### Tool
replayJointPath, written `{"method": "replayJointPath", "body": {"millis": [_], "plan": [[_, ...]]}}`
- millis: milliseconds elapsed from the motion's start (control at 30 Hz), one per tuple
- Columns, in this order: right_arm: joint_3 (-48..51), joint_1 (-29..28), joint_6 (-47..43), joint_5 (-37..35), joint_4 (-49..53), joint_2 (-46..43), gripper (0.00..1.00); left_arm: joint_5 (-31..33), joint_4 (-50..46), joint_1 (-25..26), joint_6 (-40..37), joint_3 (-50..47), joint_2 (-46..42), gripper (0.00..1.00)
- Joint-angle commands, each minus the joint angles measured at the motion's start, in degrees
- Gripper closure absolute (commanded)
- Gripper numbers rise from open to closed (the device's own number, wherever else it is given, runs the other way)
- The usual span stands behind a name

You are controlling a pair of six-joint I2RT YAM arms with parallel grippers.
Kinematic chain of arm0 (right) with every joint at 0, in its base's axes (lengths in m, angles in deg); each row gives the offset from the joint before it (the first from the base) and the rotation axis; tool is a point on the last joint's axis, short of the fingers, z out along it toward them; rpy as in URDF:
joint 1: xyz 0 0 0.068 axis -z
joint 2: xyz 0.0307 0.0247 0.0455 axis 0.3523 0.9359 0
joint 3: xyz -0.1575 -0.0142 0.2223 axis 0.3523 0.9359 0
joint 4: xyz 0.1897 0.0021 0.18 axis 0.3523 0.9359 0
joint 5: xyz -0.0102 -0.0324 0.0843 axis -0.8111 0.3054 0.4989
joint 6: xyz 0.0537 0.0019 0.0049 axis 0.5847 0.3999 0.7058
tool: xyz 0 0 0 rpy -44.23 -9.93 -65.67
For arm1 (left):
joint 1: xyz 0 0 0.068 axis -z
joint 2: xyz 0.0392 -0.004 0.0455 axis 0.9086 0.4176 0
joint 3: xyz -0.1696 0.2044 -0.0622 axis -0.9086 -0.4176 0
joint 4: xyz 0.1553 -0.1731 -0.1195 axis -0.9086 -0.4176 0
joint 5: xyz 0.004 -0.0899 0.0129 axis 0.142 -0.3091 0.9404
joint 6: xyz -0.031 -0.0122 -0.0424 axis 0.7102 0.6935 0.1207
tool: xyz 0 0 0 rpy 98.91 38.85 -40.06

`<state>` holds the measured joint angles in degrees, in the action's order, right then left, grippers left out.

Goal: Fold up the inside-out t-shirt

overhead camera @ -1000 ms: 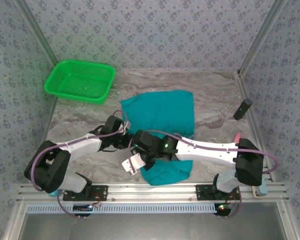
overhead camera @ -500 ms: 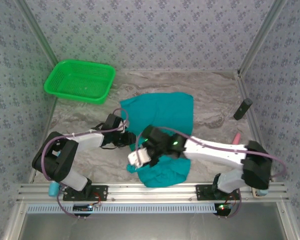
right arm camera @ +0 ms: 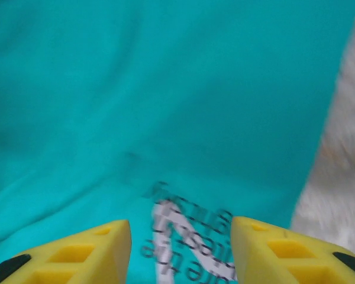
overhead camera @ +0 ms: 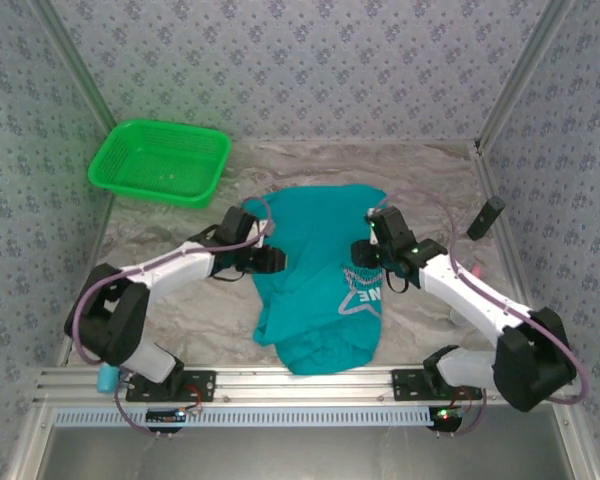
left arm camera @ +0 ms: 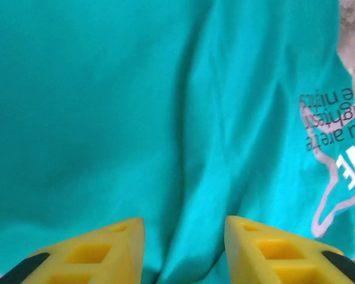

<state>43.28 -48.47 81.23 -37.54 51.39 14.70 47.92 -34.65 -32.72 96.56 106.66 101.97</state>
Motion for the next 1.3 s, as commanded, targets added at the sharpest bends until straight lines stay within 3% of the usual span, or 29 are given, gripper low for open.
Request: {"method": "replayJointPath", "body": {"millis": [0, 100, 267, 500, 567, 667, 800, 967, 1133, 1267], "plan": [[3.49, 3.53, 11.12, 5.58, 1.50, 3.68, 0.51, 7.03, -2.49, -0.31, -3.26, 6.87, 7.32, 0.60], [3.42, 5.31, 8.97, 6.63, -2.42, 9.66, 0.57, 7.98, -2.42, -0.94, -4.28, 12.87, 16.15, 0.61], [-0.45, 7.44, 6.63, 5.25, -6.07, 19.36, 0.80, 10.47, -4.92, -2.06, -7.51, 23.64, 27.76, 0.63], [-11.28, 13.50, 4.71, 3.63, -7.41, 29.12, 0.92, 14.85, -13.21, -4.55, -8.86, 43.15, 42.09, 0.68], [-15.48, 15.75, 4.61, 5.13, -6.58, 32.34, 0.89, 15.31, -15.05, -5.75, -7.61, 49.36, 46.25, 0.69], [-19.97, 17.38, 5.12, 6.86, -5.65, 33.79, 0.66, 16.35, -16.16, -7.17, -8.81, 57.54, 50.32, 0.69], [-19.27, 17.77, 7.30, 8.07, -2.81, 26.96, 0.54, 12.20, -16.91, -6.80, -11.13, 63.53, 48.93, 0.63], [-10.27, 18.06, 7.87, 5.43, 6.11, 10.35, 0.51, 6.61, -15.26, -1.81, -19.69, 58.37, 38.16, 0.59], [-0.11, 21.21, 9.11, 4.38, 14.69, -9.57, 0.48, 1.84, -13.09, 8.54, -31.53, 46.88, 25.56, 0.55], [2.69, 24.66, 9.10, 3.78, 19.26, -18.74, 0.43, 0.74, -13.07, 17.61, -36.04, 41.49, 23.01, 0.54]]}}
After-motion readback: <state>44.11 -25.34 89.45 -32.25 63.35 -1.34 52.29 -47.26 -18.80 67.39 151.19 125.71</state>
